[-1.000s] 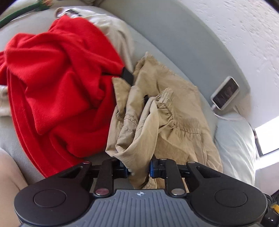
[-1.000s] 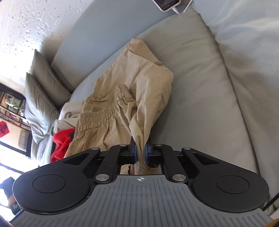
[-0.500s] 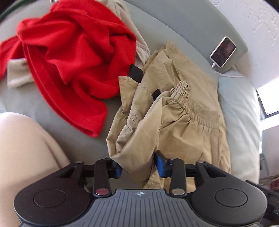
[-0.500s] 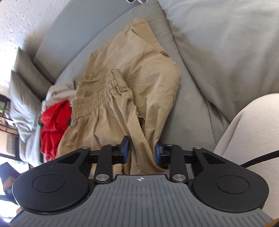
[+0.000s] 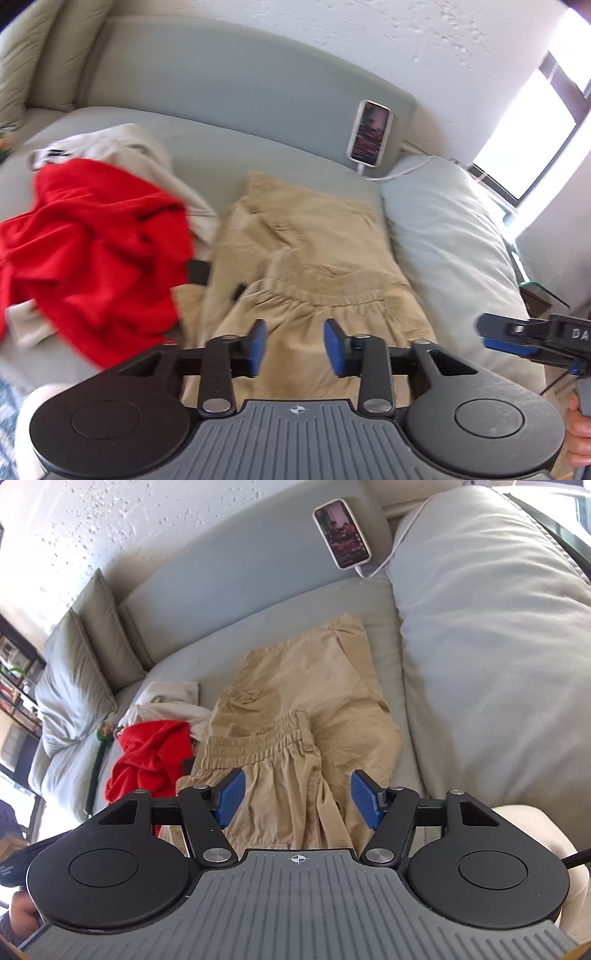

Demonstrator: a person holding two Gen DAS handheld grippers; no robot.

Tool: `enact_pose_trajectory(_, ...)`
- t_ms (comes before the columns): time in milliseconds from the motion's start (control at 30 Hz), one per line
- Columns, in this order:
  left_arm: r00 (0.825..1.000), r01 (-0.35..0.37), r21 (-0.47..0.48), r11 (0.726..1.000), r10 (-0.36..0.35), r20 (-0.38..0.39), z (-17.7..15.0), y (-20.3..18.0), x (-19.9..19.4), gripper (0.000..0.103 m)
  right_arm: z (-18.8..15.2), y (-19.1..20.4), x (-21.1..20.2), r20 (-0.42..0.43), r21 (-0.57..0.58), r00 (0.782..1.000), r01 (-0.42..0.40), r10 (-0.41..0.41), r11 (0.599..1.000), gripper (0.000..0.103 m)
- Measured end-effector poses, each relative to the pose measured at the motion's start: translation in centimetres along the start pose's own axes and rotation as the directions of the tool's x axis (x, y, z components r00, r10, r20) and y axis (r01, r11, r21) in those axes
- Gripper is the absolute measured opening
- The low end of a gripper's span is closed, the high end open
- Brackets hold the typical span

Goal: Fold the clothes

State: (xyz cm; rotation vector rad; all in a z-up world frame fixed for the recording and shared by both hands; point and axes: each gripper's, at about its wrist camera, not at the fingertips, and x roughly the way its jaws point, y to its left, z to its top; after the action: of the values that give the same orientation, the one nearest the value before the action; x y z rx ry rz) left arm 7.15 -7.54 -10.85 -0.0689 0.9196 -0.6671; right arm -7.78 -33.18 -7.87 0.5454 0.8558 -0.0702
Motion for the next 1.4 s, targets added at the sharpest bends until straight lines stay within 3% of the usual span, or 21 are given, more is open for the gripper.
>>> enact_pose_trajectory(33, 1.000, 0.008, 0.018, 1.000, -0.008, -0.008, 0.3, -0.3, 1.1, 0.027, 0.2, 0.4, 0.7, 0.000, -0.020, 1.000, 0.001, -0.001, 1.000, 0.046)
enact_pose_trajectory(133, 0.999, -0.023, 0.065, 0.998, 0.025, -0.042, 0.8, -0.2, 4.9, 0.020, 0.7, 1.4, 3.0, 0.000, -0.080, 1.000, 0.002, -0.002, 0.997, 0.035)
enact_pose_trajectory(267, 0.994, -0.028, 0.055, 0.998, 0.034, -0.105, 1.2, 1.1, 9.4, 0.015, 1.4, 2.9, 6.2, -0.001, -0.172, 1.000, 0.000, 0.000, 0.985, 0.031)
enact_pose_trajectory(367, 0.995, -0.007, 0.074, 0.997, 0.014, -0.098, 1.5, 1.1, 11.2, 0.014, 1.8, 4.3, 9.2, -0.009, -0.261, 1.000, -0.004, 0.001, 0.965, 0.028)
enact_pose_trajectory(467, 0.993, -0.017, 0.105, 0.994, 0.029, -0.114, 2.4, 0.5, 12.2, 0.017, 2.0, 4.6, 12.7, -0.037, -0.326, 0.996, 0.070, -0.087, 0.943, 0.019)
enact_pose_trajectory(500, 0.991, -0.024, 0.100, 0.995, 0.037, -0.127, 2.6, 0.4, 12.3, 0.018, 2.1, 4.6, 13.9, -0.048, -0.344, 0.992, 0.091, -0.115, 0.935, 0.007)
enact_pose_trajectory(533, 0.990, -0.031, 0.089, 0.996, 0.043, -0.135, 2.6, 0.4, 12.3, 0.019, 1.9, 4.3, 14.9, -0.070, -0.342, 0.989, 0.101, -0.132, 0.934, 0.002)
enact_pose_trajectory(667, 0.987, -0.076, 0.106, 0.991, 0.090, -0.132, 1.4, 0.3, 10.8, 0.020, 2.2, 3.4, 14.8, -0.094, -0.293, 0.990, 0.071, -0.102, 0.954, 0.002)
enact_pose_trajectory(733, 0.988, -0.096, 0.121, 0.988, 0.110, -0.112, 0.7, 0.2, 9.7, 0.020, 2.4, 3.2, 13.3, -0.073, -0.281, 0.996, 0.035, -0.058, 0.959, 0.010)
enact_pose_trajectory(800, 0.989, -0.107, 0.111, 0.988, 0.118, -0.092, 0.3, 0.3, 8.7, 0.019, 2.7, 3.0, 11.7, -0.041, -0.263, 0.999, 0.002, -0.014, 0.965, 0.010)
enact_pose_trajectory(933, 0.993, -0.104, 0.067, 0.992, 0.108, -0.046, -0.3, 0.0, 6.4, 0.019, 3.1, 3.0, 10.8, 0.022, -0.302, 0.999, 0.037, -0.032, 0.952, 0.010)
enact_pose_trajectory(1000, 0.982, -0.177, 0.099, 0.979, 0.183, -0.055, -0.9, -0.4, 6.1, 0.022, 3.0, 2.9, 11.8, 0.006, -0.300, 0.998, 0.055, -0.056, 0.953, 0.010)
enact_pose_trajectory(1067, 0.959, -0.263, 0.092, 0.960, 0.271, -0.088, -2.0, -0.1, 6.2, 0.020, 2.8, 2.7, 12.8, -0.013, -0.297, 0.997, 0.072, -0.080, 0.952, 0.010)
enact_pose_trajectory(1100, 0.954, -0.274, 0.079, 0.959, 0.281, -0.103, -2.4, 0.4, 6.3, 0.020, 2.6, 2.6, 13.6, -0.042, -0.295, 0.995, 0.079, -0.095, 0.952, 0.010)
enact_pose_trajectory(1233, 0.953, -0.266, 0.034, 0.963, 0.268, -0.140, -2.3, 1.6, 5.9, 0.019, 2.0, 3.2, 15.1, -0.080, -0.320, 0.987, 0.109, -0.141, 0.941, 0.009)
enact_pose_trajectory(1367, 0.959, -0.247, -0.006, 0.969, 0.243, -0.148, -2.2, 2.2, 4.7, 0.018, 2.6, 3.6, 13.0, -0.077, -0.328, 0.990, 0.084, -0.115, 0.941, 0.013)
enact_pose_trajectory(1400, 0.960, -0.244, -0.017, 0.970, 0.239, -0.145, -2.4, 2.2, 4.0, 0.018, 2.8, 3.7, 12.4, -0.076, -0.329, 0.991, 0.078, -0.108, 0.941, 0.018)
